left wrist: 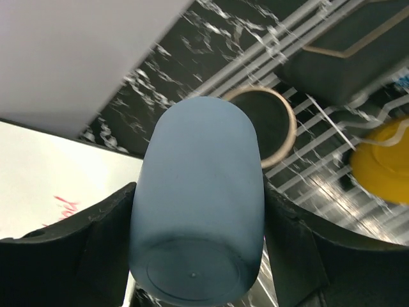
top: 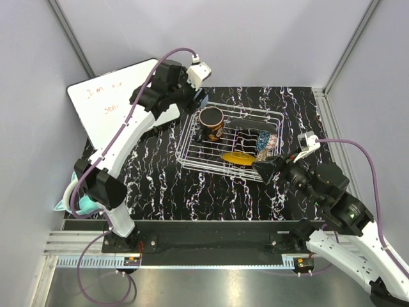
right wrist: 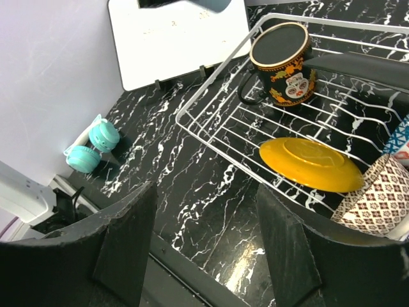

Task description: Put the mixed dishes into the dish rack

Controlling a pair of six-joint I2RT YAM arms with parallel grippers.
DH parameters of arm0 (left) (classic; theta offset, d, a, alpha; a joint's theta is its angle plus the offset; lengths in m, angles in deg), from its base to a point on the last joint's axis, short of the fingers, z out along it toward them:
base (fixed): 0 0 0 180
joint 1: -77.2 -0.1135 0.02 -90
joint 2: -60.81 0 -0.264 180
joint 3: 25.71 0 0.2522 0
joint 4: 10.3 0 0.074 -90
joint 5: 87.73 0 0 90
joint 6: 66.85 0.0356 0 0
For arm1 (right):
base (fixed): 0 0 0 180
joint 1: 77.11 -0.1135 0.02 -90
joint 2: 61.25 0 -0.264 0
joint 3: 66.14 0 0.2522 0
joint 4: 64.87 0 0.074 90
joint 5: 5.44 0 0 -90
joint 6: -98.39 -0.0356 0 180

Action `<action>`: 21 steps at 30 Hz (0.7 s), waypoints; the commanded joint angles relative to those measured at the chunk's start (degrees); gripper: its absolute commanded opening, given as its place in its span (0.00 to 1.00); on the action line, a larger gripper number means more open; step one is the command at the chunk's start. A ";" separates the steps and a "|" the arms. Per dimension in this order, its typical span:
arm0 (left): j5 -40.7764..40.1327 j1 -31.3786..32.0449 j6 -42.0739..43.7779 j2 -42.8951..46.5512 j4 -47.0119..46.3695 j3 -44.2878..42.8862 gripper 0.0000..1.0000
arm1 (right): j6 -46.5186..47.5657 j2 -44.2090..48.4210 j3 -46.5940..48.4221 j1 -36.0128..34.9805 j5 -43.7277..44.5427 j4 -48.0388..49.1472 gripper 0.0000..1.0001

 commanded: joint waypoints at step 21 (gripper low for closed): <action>13.03 1.61 8.74 -6.18 24.26 4.71 0.00 | -1.19 0.91 -2.50 0.23 3.96 -0.15 0.72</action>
